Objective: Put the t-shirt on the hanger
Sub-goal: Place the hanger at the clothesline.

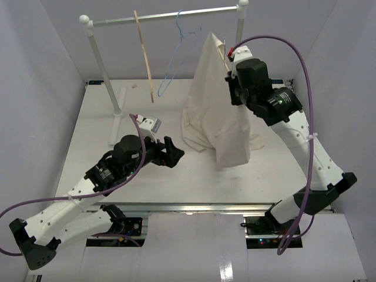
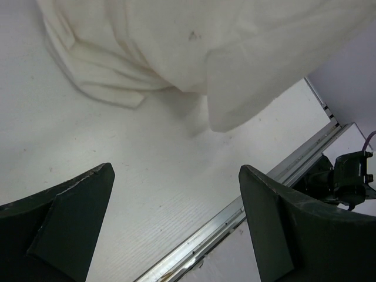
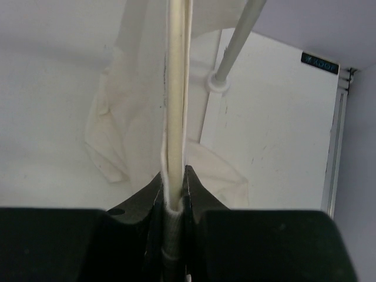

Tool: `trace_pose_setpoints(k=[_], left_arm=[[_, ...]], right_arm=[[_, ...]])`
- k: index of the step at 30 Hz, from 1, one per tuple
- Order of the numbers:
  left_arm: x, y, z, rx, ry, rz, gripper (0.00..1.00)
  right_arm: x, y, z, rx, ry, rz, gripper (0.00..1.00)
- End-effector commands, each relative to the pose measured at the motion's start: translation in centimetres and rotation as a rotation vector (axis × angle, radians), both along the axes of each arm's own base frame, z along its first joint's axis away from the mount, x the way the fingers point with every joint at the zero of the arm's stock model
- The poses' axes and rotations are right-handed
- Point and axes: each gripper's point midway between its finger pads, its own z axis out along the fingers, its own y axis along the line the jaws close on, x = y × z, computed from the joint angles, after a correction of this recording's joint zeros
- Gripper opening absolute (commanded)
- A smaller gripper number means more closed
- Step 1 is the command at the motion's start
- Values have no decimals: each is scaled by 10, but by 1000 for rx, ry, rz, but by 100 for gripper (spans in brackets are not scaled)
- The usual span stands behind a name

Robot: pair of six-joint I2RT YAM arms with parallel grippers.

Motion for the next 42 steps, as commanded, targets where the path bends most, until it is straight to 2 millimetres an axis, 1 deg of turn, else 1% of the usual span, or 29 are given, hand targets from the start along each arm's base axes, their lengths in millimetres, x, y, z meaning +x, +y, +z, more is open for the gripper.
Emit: trace_pose_setpoints(k=[1, 2, 4, 7, 8, 10, 11, 13, 17, 18, 21, 22, 23, 25, 28, 31, 32, 34, 36, 37, 39, 40, 42], left_arm=[[6, 4, 18, -179, -76, 74, 98], [4, 0, 19, -211, -73, 61, 98], [0, -4, 2, -229, -39, 42, 98], [-2, -13, -17, -264, -25, 8, 98], [-1, -15, -21, -271, -29, 7, 98], [3, -19, -42, -243, -14, 7, 98], [3, -21, -49, -229, -7, -1, 98], [6, -25, -73, -158, 20, -15, 98], [4, -28, -106, -96, 61, -36, 98], [3, -27, -112, -90, 59, -39, 98], [5, -24, -120, -70, 29, -41, 98], [9, -21, -123, -58, 21, -16, 98], [12, -17, -126, -46, 20, 10, 98], [12, -15, -131, -34, 27, 16, 98], [5, -17, -129, -58, 25, -14, 98], [6, -12, -127, -62, 0, 3, 98], [6, -10, -127, -60, -1, 9, 98], [5, -11, -126, -66, -2, 0, 98], [3, -12, -127, -69, 1, -13, 98], [2, -13, -127, -69, 2, -16, 98], [2, -13, -127, -68, 3, -19, 98], [2, -13, -127, -68, 3, -19, 98], [2, -13, -128, -65, 3, -18, 98]], right_arm=[[44, 8, 62, 88, -189, -81, 8], [50, 9, 63, 91, -193, -88, 8], [64, 11, 67, 115, -201, -101, 8], [81, 11, 71, 162, -214, -114, 8], [85, 13, 70, 179, -209, -112, 8], [91, 16, 77, 209, -236, -99, 8], [93, 17, 79, 217, -244, -96, 8], [99, 17, 84, 240, -271, -90, 8], [105, 23, 88, 271, -285, -51, 8], [107, 26, 88, 275, -286, -41, 8], [112, 36, 85, 280, -291, 4, 8], [113, 38, 85, 281, -298, 13, 8], [116, 38, 85, 276, -308, 10, 8], [123, 35, 85, 257, -328, -12, 8], [137, 27, 84, 242, -348, -56, 8], [148, 25, 85, 247, -366, -48, 8], [155, 26, 78, 241, -359, -50, 8], [166, 27, 75, 233, -370, -45, 8], [177, 20, 70, 228, -379, -73, 8], [181, 19, 66, 225, -375, -73, 8], [186, 19, 57, 226, -365, -60, 8], [187, 17, 52, 196, -361, -56, 8], [182, 15, 46, 182, -353, -49, 16]])
